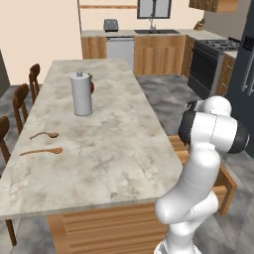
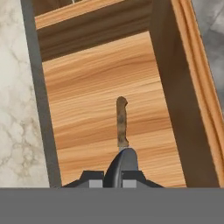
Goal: Pick up the metallic utensils from the counter and place them in the open drawer. Make sure not to pick up any wooden utensils.
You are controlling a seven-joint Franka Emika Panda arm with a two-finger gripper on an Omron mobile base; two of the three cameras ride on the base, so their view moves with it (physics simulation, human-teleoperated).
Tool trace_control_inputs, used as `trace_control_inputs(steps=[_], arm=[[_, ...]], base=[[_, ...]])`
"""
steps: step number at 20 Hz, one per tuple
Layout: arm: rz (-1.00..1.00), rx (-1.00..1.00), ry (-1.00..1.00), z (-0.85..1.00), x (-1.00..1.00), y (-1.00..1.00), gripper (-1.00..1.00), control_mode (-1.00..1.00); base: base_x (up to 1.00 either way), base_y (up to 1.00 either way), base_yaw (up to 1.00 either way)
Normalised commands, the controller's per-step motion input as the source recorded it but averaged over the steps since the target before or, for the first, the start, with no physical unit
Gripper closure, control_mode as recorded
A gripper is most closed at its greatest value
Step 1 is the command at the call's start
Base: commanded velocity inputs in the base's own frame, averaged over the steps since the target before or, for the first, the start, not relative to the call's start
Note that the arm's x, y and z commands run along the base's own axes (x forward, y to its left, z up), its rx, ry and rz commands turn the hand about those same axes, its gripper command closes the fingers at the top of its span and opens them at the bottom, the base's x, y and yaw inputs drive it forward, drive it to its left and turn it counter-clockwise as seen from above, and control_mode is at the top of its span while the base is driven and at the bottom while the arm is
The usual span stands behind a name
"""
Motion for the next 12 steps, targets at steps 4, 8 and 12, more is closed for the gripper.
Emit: trace_control_inputs(steps=[4,8,12], arm=[[0.0,0.0,0.04,-0.55,0.0,0.0,1.0,-1.0],[0.0,0.0,0.02,-0.51,0.0,0.0,1.0,-1.0],[0.0,0.0,0.0,-0.44,0.24,0.0,1.0,-1.0]], base=[[0.0,0.0,0.0],[0.0,0.0,0.0],[0.0,0.0,0.0]])
